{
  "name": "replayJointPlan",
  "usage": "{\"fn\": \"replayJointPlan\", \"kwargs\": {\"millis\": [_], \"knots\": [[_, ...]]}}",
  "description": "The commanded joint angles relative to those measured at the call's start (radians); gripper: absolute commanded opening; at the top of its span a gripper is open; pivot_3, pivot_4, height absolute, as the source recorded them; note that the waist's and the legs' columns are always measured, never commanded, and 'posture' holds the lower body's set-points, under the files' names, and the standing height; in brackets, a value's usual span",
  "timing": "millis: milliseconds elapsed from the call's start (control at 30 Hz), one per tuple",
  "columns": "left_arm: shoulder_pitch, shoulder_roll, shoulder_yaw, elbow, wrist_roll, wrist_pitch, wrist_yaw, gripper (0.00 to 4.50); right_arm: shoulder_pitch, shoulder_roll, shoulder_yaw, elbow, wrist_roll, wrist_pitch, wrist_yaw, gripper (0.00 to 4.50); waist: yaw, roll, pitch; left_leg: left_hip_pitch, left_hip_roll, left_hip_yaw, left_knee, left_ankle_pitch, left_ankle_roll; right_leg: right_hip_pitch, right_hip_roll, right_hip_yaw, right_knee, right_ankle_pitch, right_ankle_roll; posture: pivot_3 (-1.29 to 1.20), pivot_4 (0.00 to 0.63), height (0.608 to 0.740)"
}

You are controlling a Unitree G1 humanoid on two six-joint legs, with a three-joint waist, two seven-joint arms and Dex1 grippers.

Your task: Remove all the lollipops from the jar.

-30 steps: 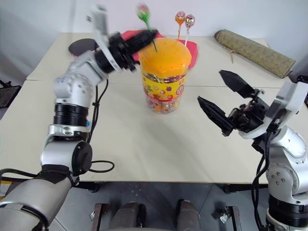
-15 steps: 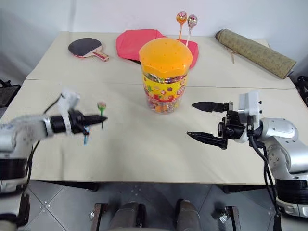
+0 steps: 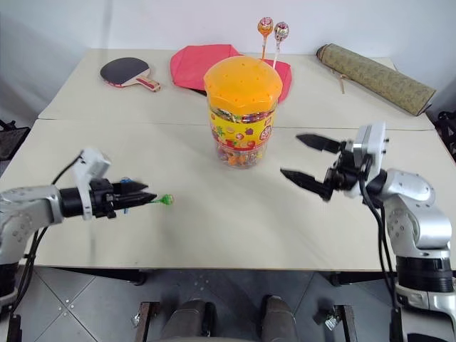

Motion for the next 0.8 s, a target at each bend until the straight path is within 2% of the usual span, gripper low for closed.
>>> {"fn": "replayJointPlan", "kwargs": {"millis": [33, 133, 300, 467, 567, 800], "knots": [[-0.046, -0.023, 0.128, 0.047, -0.096, -0.138, -0.121, 3.69, -0.133, 0.029, -0.009, 0.048, -0.032, 0.099, -0.185, 4.5, -0.001, 0.0, 0.0, 0.0, 0.0, 0.0, 0.0, 0.0, 0.0, 0.0, 0.0, 0.0, 0.0, 0.0, 0.0, 0.0, 0.15, 0.74], [-0.166, -0.128, 0.218, 0.129, -0.15, -0.253, -0.061, 4.46, -0.34, 0.112, 0.014, 0.187, -0.073, 0.14, -0.31, 4.5, -0.007, 0.0, 0.0, 0.0, 0.0, 0.001, 0.001, 0.0, 0.0, -0.001, 0.0, 0.0, 0.002, 0.0, 0.0, 0.0, 0.15, 0.74], [-0.237, -0.248, 0.225, 0.148, -0.2, -0.302, -0.001, 4.46, -0.583, 0.216, 0.036, 0.488, -0.197, 0.096, -0.451, 4.5, -0.013, 0.0, 0.0, -0.001, -0.001, 0.0, 0.0, 0.0, 0.0, -0.002, -0.001, 0.0, 0.005, 0.0, 0.0, 0.0, 0.15, 0.74], [-0.211, -0.278, 0.174, 0.1, -0.185, -0.323, 0.015, 4.46, -0.691, 0.268, 0.052, 0.659, -0.26, 0.046, -0.434, 4.5, -0.033, 0.0, 0.0, -0.003, -0.001, 0.001, -0.002, 0.0, 0.0, -0.008, -0.001, 0.0, 0.007, 0.0, 0.0, 0.0, 0.15, 0.74], [-0.192, -0.273, 0.188, 0.077, -0.202, -0.329, 0.031, 4.5, -0.71, 0.272, 0.054, 0.695, -0.272, 0.025, -0.395, 3.95, -0.051, 0.0, 0.0, -0.003, -0.001, 0.001, -0.004, 0.0, 0.0, -0.009, -0.001, 0.0, 0.008, 0.0, 0.0, 0.0, 0.15, 0.74], [-0.166, -0.263, 0.209, 0.069, -0.233, -0.332, 0.045, 4.5, -0.726, 0.3, 0.055, 0.707, -0.278, 0.007, -0.328, 1.69, -0.07, 0.0, 0.0, -0.002, 0.0, 0.003, -0.007, 0.0, 0.0, -0.012, -0.001, 0.0, 0.008, 0.0, 0.0, 0.0, 0.15, 0.74]]}}
